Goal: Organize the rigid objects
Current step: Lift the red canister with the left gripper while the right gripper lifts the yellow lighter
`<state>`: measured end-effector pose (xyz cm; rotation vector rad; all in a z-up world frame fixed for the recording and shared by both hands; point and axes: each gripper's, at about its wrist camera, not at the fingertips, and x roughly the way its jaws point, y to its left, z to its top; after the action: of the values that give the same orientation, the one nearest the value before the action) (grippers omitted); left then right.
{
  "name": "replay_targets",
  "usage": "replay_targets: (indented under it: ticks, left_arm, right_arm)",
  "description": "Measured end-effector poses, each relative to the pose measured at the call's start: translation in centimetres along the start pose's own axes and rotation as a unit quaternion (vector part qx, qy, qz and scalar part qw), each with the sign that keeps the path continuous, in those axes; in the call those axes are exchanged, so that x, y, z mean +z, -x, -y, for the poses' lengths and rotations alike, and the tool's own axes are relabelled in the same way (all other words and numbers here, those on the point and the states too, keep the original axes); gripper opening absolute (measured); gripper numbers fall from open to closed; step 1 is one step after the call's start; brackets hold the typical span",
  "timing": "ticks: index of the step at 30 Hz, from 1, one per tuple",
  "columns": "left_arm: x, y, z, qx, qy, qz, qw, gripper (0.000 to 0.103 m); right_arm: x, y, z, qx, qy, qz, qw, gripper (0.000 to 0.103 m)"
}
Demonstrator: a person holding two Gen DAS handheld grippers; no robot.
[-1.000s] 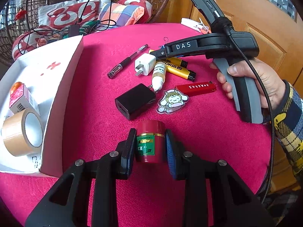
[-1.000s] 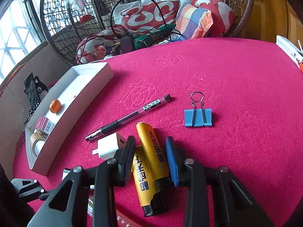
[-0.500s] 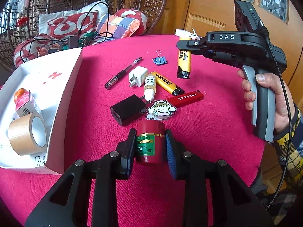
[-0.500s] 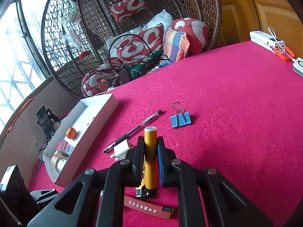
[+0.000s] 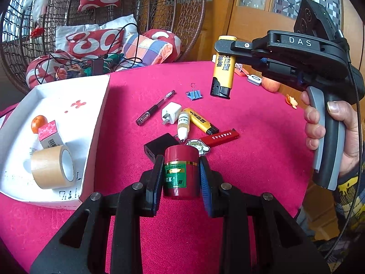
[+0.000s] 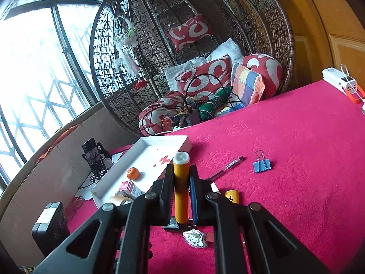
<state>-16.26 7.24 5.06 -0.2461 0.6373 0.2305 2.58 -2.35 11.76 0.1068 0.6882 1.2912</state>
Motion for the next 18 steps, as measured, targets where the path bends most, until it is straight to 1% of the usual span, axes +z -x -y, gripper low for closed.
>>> replay_targets:
  ticks: [12,18]
  left_arm:
    - [0.1,2.9,-2.5,0.009,0.029,0.043,0.9986,0.029]
    - [0.0,4.3,-4.1,0.021,0.047,0.060,0.9969,0.029]
  right_arm:
    - [-0.2,-1.4,-2.9,0.025,0.018,-0.020,0.999,0.011]
    - [-0.2,-2.1,-4.0,0.037,0.025,-0.031,0.999,0.011]
